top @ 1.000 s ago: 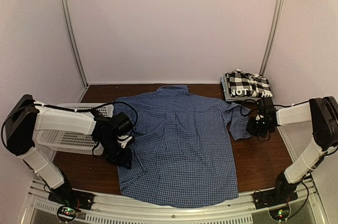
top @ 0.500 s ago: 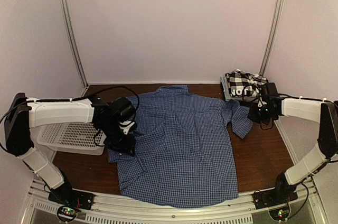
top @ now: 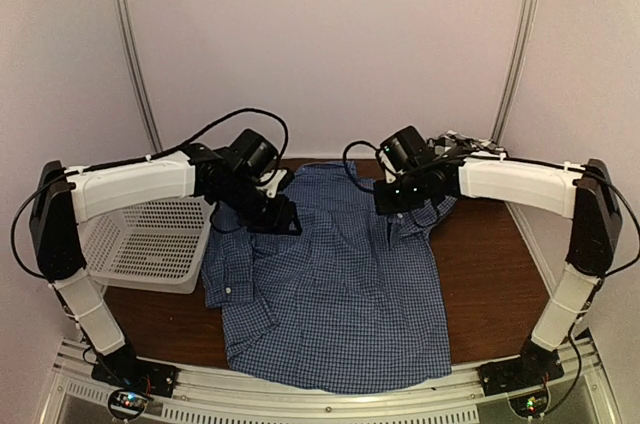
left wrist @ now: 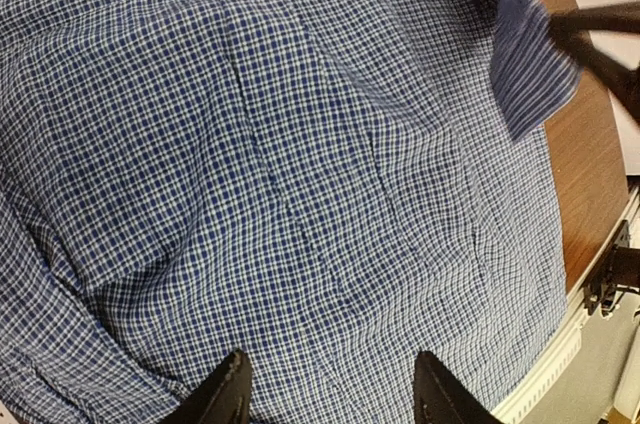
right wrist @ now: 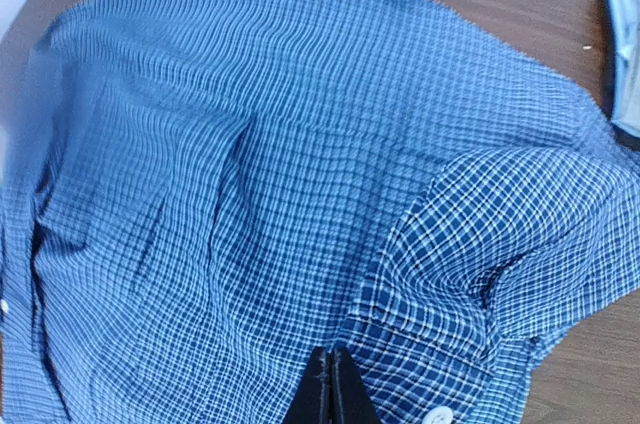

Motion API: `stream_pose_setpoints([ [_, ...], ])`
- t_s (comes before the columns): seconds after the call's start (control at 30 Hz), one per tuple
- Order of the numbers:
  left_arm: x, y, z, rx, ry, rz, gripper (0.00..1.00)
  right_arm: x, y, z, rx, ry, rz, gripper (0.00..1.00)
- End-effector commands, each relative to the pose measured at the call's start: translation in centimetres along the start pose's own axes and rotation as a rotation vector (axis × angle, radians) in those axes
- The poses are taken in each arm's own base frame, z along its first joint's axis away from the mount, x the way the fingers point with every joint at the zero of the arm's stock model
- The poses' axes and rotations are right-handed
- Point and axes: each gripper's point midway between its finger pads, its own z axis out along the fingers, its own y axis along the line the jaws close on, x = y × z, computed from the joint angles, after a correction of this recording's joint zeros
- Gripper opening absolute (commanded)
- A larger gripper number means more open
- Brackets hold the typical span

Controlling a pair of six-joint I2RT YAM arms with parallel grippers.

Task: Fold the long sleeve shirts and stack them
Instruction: Move the sleeve to the center of the board, then pick up the sleeve from the center of the board.

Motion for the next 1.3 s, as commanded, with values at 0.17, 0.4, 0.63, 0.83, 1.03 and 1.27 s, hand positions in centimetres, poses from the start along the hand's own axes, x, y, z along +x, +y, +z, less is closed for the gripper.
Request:
stream_pose_setpoints([
  [0.17, -3.1, -2.4, 2.2, 0.152, -0.04, 0.049, 0.57, 2.8, 3.1, 2.2, -0.024, 0.087, -0.073, 0.44],
  [0.4, -4.6, -3.7, 4.3, 0.186, -0.067, 0.12, 0.57, 3.6, 0.4, 1.9, -0.08, 0.077, 0.091, 0.51],
  [0.63, -6.9, -4.6, 6.6, 0.162, -0.093, 0.108, 0.57, 6.1, 1.1, 2.5, -0.178, 0.082, 0.092, 0.53],
  [0.83, -7.2, -3.8, 7.9, 0.149, -0.082, 0.029, 0.56, 8.8, 1.1, 4.6, -0.031, 0.11, -0.08, 0.56],
  [1.03, -7.1, -3.6, 7.6, 0.146, -0.082, 0.024, 0.56, 11.1, 1.4, 5.7, 0.033, 0.13, -0.194, 0.6],
  [1.27, -6.9, -3.2, 7.5, 0.144, -0.076, 0.015, 0.56, 10.8, 0.3, 6.7, 0.132, 0.123, -0.234, 0.6],
])
